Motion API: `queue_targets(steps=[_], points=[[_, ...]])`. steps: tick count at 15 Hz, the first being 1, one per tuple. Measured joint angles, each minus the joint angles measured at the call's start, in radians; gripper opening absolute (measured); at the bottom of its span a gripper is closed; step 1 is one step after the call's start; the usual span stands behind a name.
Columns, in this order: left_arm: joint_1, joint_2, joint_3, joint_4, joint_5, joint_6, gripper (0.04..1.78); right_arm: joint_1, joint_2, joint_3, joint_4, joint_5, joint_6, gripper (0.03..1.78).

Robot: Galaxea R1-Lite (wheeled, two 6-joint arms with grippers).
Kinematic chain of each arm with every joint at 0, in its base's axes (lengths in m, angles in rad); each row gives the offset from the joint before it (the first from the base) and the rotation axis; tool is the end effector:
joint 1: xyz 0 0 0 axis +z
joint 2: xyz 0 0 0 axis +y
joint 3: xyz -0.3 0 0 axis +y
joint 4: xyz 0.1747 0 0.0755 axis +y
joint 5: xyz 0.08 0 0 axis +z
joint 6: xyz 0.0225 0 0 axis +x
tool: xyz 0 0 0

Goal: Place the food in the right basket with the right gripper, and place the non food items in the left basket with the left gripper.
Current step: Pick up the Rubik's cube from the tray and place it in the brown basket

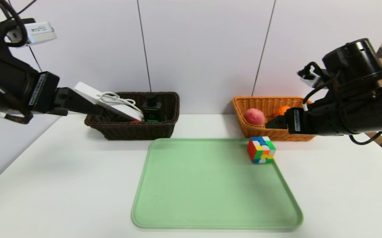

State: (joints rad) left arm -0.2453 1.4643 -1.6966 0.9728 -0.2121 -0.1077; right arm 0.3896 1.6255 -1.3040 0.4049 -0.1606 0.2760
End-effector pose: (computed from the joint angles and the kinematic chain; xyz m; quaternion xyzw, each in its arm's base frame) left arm 0.1890 -0.0522 0.3432 -0.0429 0.3726 -0.1916 0.9070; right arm 0.2626 0.1039 0.2481 0.0322 0.3533 0.0587 0.9331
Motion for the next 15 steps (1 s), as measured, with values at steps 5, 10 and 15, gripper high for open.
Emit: queue_targets(steps=[5, 10, 15], points=[[-0.003, -0.223, 0.244, -0.104, -0.014, -0.046, 1.65, 0.018, 0.158, -0.220, 0.261, -0.020, 0.009, 1.71], [-0.004, -0.276, 0.275, -0.106, -0.018, -0.038, 1.67, 0.039, 0.251, -0.266, 0.310, -0.020, 0.046, 1.71], [-0.005, -0.285, 0.304, -0.109, -0.018, -0.034, 1.68, 0.051, 0.313, -0.276, 0.302, -0.019, 0.080, 1.71]])
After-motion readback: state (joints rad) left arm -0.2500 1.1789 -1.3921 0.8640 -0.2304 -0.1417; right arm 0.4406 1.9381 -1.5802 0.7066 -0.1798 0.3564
